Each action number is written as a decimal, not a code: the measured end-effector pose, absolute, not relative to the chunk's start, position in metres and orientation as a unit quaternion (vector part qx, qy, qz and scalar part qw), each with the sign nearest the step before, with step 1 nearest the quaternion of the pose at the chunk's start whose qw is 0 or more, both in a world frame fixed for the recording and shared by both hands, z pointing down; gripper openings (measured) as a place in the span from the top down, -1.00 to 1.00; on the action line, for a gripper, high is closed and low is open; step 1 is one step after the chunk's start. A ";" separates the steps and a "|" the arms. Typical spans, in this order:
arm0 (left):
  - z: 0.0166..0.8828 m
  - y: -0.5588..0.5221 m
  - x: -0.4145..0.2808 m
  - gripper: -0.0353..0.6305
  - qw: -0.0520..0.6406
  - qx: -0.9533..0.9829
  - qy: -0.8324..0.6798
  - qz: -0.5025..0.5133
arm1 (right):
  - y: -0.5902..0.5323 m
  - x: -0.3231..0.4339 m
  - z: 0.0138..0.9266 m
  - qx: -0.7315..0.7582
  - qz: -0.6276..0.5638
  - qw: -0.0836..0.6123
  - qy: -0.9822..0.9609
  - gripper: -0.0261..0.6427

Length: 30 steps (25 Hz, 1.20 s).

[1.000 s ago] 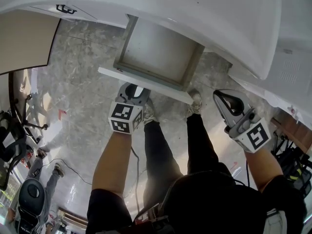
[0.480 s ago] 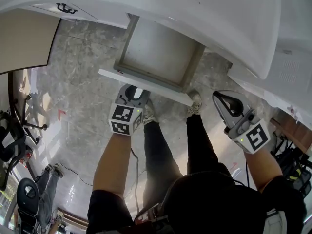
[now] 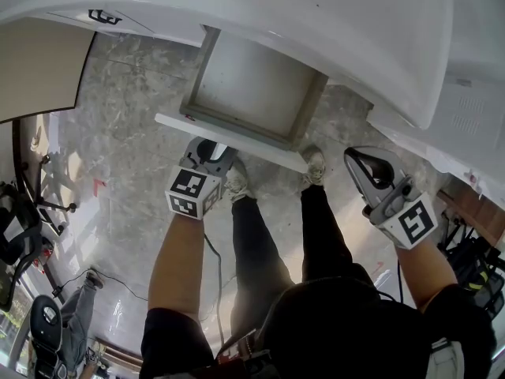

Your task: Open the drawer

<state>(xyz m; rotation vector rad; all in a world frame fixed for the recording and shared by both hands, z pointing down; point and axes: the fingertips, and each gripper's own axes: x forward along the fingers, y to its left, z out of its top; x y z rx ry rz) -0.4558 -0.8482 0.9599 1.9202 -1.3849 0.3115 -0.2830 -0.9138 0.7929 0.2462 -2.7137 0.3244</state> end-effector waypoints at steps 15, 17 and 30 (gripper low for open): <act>0.958 -0.849 -0.457 0.49 0.372 0.740 -0.550 0.104 | -0.919 -0.285 0.792 0.086 0.118 0.193 -0.970 0.94; 0.959 -0.850 -0.455 0.49 0.380 0.734 -0.552 0.107 | -0.915 -0.287 0.791 0.083 0.121 0.192 -0.970 0.94; 0.911 -0.812 -0.456 0.48 0.384 0.704 -0.579 0.145 | -0.924 -0.288 0.715 0.102 0.130 0.171 -0.971 0.94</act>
